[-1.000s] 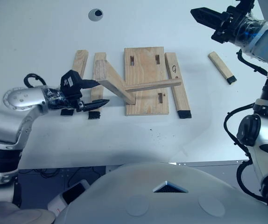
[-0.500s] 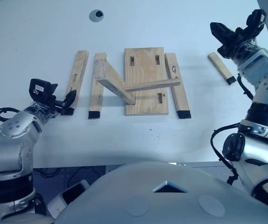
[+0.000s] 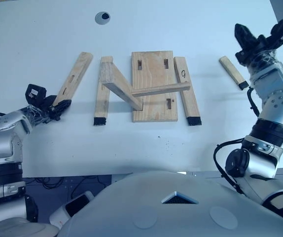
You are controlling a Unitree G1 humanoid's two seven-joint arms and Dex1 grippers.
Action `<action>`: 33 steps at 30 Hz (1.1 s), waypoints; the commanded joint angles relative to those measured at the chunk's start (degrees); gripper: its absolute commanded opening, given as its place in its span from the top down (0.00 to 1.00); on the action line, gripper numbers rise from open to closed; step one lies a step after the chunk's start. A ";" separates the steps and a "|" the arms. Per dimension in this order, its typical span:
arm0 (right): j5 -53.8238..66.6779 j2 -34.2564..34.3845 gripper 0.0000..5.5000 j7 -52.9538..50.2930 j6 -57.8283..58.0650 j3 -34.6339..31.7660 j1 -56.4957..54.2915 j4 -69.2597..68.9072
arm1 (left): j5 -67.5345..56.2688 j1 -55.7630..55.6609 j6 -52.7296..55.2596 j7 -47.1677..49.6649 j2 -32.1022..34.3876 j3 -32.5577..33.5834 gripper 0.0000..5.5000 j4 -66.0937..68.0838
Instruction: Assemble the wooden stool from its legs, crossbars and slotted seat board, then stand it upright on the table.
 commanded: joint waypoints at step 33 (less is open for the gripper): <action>40.71 -6.19 0.41 25.91 22.21 -1.87 -32.41 4.87 | -56.81 -41.10 34.71 3.69 -14.18 7.95 0.63 -20.83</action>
